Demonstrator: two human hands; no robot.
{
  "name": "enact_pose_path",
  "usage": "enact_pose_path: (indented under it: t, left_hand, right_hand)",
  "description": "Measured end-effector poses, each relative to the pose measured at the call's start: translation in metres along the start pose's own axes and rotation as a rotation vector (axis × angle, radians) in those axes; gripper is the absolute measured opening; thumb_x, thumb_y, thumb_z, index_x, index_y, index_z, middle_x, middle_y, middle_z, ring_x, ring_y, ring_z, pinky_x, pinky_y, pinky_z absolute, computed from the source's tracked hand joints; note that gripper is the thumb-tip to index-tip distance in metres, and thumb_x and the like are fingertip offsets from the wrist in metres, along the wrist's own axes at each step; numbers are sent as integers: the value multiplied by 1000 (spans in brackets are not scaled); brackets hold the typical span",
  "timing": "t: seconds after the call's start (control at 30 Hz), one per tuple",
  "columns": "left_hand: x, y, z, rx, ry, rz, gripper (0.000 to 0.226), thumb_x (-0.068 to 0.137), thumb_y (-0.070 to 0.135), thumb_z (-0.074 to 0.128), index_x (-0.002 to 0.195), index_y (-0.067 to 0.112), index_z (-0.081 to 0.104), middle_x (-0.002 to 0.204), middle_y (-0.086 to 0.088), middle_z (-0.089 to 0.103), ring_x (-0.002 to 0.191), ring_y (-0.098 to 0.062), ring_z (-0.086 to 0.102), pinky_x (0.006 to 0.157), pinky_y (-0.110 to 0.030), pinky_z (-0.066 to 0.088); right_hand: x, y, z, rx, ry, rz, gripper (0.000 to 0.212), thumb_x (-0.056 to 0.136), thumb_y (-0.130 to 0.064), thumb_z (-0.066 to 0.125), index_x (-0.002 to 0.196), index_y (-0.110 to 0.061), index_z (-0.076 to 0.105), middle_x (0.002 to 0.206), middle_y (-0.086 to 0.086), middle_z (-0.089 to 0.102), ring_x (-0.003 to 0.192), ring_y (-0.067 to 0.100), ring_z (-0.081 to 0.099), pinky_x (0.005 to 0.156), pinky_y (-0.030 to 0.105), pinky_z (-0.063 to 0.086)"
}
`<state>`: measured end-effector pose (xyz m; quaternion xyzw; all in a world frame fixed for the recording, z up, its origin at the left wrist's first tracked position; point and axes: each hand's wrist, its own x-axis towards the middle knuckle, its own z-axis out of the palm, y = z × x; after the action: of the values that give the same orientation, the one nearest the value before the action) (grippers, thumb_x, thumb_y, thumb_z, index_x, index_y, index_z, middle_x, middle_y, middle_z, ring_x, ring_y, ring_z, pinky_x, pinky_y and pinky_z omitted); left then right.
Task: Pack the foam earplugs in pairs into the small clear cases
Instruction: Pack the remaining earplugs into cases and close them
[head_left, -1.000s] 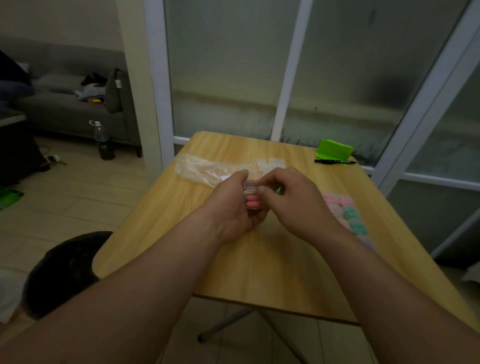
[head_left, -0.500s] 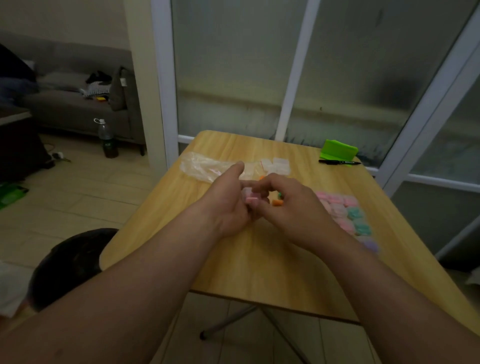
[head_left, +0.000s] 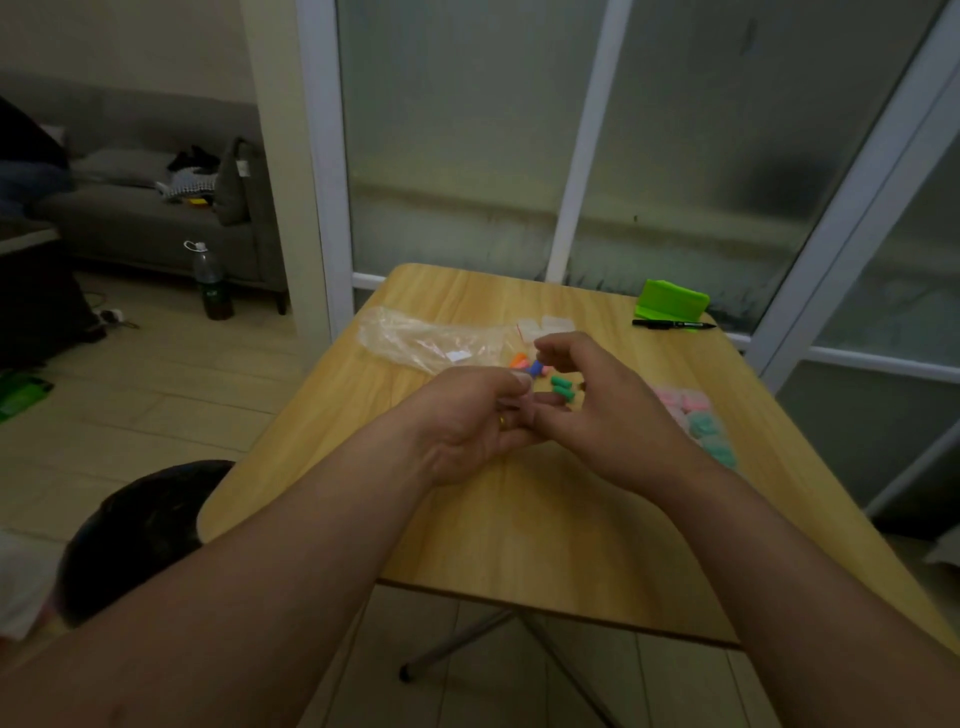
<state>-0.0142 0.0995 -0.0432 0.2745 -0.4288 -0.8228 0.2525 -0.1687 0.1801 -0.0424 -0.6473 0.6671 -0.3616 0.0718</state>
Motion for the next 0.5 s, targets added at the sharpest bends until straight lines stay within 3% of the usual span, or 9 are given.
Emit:
enact_pose_path:
  t: [0.13, 0.23, 0.33, 0.4, 0.5]
  left_hand:
    - [0, 0, 3, 52, 7, 5, 37, 108, 4, 48, 144, 0, 53, 115, -23, 76, 92, -24, 79, 75, -34, 65]
    - [1, -2, 6, 73, -3, 20, 36, 108, 3, 48, 142, 0, 55, 123, -26, 72, 106, -29, 76, 84, -37, 65]
    - [2, -5, 9, 92, -8, 38, 34, 107, 3, 49, 140, -1, 57, 127, -28, 70, 117, -33, 72, 92, -42, 63]
    - [2, -8, 13, 109, -17, 45, 33, 107, 3, 50, 138, -3, 57, 128, -27, 69, 116, -31, 72, 93, -43, 63]
    - [2, -12, 21, 140, -63, 54, 30, 107, 3, 50, 134, -5, 60, 115, -22, 65, 94, -19, 73, 91, -44, 64]
  right_hand:
    - [-3, 3, -3, -11, -2, 0, 60, 90, -29, 82, 143, -25, 56, 127, -15, 60, 120, -4, 52, 86, -3, 36]
    - [-4, 2, -3, -12, -11, -10, 59, 89, -28, 84, 142, -23, 58, 128, -13, 62, 110, -8, 55, 84, -5, 36]
    - [-4, 4, -5, -54, -9, -27, 56, 90, -32, 81, 141, -25, 60, 129, -11, 63, 116, 0, 56, 84, -4, 36]
    - [-4, 6, -9, -121, -8, -59, 51, 91, -33, 78, 139, -27, 63, 127, -8, 63, 119, 6, 56, 89, 1, 39]
    - [-8, 8, -18, -176, -26, -95, 43, 90, -29, 76, 133, -30, 69, 116, -7, 64, 111, 10, 57, 94, 23, 47]
